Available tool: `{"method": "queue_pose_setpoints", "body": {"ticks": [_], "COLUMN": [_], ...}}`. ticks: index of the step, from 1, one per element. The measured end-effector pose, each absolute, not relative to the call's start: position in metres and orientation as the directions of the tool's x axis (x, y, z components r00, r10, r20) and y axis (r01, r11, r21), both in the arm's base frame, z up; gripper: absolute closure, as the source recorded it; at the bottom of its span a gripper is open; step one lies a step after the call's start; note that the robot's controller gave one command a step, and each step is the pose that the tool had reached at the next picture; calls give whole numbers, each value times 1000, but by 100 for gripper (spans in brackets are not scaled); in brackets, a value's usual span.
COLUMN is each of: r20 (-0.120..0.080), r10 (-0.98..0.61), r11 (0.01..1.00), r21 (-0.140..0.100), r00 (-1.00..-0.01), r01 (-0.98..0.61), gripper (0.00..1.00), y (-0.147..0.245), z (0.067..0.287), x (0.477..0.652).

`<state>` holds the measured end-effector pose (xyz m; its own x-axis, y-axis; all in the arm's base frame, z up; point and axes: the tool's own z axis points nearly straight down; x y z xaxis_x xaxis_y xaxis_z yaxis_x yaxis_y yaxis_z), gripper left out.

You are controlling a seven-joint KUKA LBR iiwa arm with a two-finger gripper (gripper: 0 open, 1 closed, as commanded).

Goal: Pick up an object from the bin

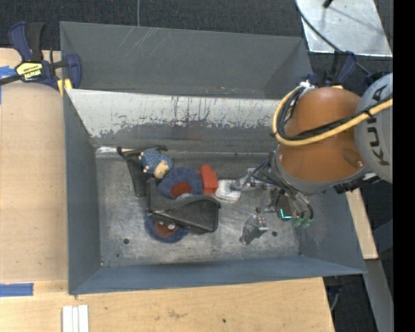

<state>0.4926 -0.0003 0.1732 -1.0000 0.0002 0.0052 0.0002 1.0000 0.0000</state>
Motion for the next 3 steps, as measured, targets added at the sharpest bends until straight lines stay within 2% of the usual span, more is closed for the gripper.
{"method": "queue_pose_setpoints", "body": {"ticks": [1, 2, 3], "r20": [-4, -6, -5], "r10": [77, 74, -70], "r11": [997, 997, 998], "r21": [-4, -5, -2], "r00": [-997, -997, -998], "r01": [77, 74, -70], "gripper": [0, 100, 100], "y": [80, 80, 67], "z": [86, 85, 244], "x": [530, 532, 537]}}
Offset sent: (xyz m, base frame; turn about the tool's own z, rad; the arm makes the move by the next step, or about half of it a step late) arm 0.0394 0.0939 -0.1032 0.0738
